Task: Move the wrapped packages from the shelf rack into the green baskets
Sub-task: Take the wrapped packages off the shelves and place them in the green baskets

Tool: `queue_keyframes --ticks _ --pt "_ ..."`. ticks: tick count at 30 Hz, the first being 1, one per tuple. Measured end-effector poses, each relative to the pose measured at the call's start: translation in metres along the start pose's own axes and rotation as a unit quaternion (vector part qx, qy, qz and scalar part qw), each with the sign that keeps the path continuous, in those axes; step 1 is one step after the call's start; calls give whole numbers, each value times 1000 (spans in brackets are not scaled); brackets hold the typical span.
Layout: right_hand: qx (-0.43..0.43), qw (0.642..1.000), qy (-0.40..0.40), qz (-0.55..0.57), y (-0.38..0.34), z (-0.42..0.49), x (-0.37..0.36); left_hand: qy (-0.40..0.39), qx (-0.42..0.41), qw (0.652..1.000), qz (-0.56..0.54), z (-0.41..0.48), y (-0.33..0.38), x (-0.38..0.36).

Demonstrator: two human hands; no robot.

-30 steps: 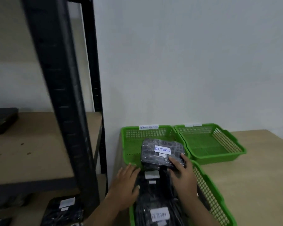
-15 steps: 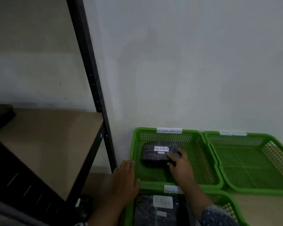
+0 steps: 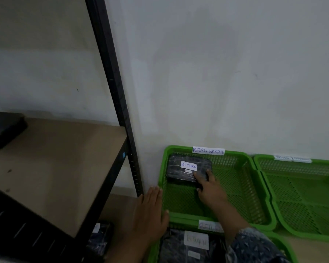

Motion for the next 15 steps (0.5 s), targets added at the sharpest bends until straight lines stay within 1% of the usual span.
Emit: queue_keyframes --ticks 3,6,9,13,15 --pt "-3 999 7 -50 -1 -3 7 -9 5 1000 11 -1 2 2" --pt "-10 998 65 -18 -6 -16 15 4 10 1000 6 -6 3 1" --pt "4 993 114 -5 -13 -36 19 27 3 999 -21 -13 8 0" --pt "41 989 145 5 -29 -66 18 41 -19 999 -11 -23 15 6" --pt "47 985 167 15 -35 -83 17 41 -23 999 -16 -30 18 11"
Point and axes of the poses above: each hand's wrist, its own z-axis towards the middle knuckle, its own x-axis out of the back of the hand, y = z × x, the point moved 4 cm from there along z, towards the middle knuckle, and after that the axes turned 10 degrees about -z, right-handed, at the moved point
